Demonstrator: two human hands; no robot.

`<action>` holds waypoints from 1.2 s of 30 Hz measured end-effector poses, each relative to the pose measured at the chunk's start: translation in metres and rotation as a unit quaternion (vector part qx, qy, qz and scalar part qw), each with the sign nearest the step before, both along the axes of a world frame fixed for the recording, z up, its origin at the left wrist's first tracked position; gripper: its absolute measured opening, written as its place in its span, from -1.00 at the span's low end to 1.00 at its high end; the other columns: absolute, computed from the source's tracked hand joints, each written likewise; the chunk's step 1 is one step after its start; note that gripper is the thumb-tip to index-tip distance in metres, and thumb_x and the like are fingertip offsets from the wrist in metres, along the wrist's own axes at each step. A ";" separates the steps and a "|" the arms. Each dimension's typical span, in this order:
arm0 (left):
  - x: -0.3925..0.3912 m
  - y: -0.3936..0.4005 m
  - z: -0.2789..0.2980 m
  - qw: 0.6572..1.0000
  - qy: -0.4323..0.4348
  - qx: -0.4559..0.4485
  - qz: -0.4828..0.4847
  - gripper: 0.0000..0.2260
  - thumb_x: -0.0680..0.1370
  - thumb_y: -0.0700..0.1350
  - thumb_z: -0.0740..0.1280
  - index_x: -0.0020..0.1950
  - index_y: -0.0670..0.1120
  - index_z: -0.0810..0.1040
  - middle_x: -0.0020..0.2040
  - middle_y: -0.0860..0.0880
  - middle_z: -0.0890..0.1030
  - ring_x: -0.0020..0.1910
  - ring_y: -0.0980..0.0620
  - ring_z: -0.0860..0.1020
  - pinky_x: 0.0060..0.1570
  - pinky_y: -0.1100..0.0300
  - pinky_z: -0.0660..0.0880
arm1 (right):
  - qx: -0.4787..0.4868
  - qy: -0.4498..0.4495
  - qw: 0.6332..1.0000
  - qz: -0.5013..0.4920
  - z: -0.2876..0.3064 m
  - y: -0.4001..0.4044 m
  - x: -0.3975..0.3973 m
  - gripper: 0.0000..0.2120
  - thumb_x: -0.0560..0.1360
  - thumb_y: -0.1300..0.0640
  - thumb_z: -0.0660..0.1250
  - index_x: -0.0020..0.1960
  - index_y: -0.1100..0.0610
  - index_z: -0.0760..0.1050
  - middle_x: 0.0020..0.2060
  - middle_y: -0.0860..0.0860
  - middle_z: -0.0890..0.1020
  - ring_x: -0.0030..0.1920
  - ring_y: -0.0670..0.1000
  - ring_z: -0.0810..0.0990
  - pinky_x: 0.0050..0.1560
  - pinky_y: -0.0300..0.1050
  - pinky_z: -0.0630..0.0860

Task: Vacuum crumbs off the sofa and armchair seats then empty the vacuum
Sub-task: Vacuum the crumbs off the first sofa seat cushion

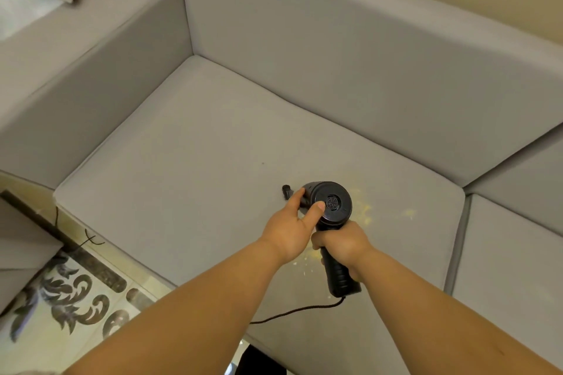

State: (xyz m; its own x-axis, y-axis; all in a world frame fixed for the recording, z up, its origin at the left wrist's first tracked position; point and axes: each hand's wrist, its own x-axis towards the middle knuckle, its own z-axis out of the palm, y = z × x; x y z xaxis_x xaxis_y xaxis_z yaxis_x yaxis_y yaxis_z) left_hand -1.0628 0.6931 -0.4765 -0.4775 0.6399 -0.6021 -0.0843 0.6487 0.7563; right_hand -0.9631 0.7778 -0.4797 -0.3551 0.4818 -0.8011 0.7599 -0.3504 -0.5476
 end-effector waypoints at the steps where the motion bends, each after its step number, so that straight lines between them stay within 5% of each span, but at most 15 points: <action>1: 0.005 -0.003 0.000 1.000 -0.001 -0.003 0.001 -0.40 0.55 0.25 0.17 0.53 0.13 0.10 0.45 0.02 0.36 0.38 -0.01 0.37 0.17 0.26 0.23 | -0.003 -0.005 1.000 0.005 0.000 -0.002 0.006 -0.75 0.29 0.34 0.43 -0.06 0.19 0.54 -0.23 0.19 0.58 -0.23 0.19 0.53 -0.15 0.06 0.55; 8: 0.071 -0.032 0.006 1.000 0.001 -0.011 -0.003 -0.38 0.54 0.27 0.16 0.54 0.11 0.08 0.45 0.01 0.35 0.39 -0.03 0.35 0.30 0.15 0.27 | -0.012 -0.011 0.999 0.028 0.009 -0.030 0.069 -0.76 0.28 0.34 0.43 -0.07 0.20 0.54 -0.21 0.18 0.57 -0.21 0.19 0.54 -0.04 0.11 0.60; 16: 0.119 -0.042 0.015 1.000 0.011 -0.003 0.006 -0.39 0.54 0.27 0.17 0.53 0.13 0.10 0.41 0.03 0.40 0.28 0.05 0.42 0.09 0.28 0.28 | 0.012 0.002 1.000 0.010 0.020 -0.044 0.118 -0.73 0.27 0.33 0.43 -0.03 0.23 0.57 -0.25 0.19 0.59 -0.26 0.19 0.54 -0.02 0.21 0.61; 31: 0.066 0.006 -0.004 1.000 0.007 0.011 0.012 -0.42 0.57 0.21 0.15 0.54 0.14 0.07 0.46 0.01 0.35 0.35 -0.05 0.38 0.11 0.24 0.29 | 0.036 0.015 0.999 -0.010 0.002 -0.003 0.060 -0.66 0.33 0.33 0.44 0.09 0.20 0.56 -0.07 0.23 0.63 -0.13 0.21 0.56 0.07 0.21 0.58; 36: 0.063 0.010 -0.003 1.000 -0.016 0.012 0.005 -0.42 0.57 0.21 0.15 0.54 0.14 0.05 0.44 0.01 0.36 0.36 -0.03 0.37 0.13 0.26 0.24 | 0.014 -0.003 0.999 -0.044 -0.001 -0.006 0.055 -0.69 0.33 0.36 0.43 0.06 0.23 0.56 -0.15 0.24 0.60 -0.19 0.20 0.53 0.07 0.26 0.58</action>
State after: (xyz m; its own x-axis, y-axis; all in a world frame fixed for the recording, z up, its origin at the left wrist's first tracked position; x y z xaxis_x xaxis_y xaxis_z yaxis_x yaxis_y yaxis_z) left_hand -1.0003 0.7026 -0.4796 -0.4656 0.6493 -0.6014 -0.1151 0.6293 0.7686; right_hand -0.9077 0.7721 -0.4803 -0.3049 0.5333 -0.7891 0.7304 -0.4009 -0.5531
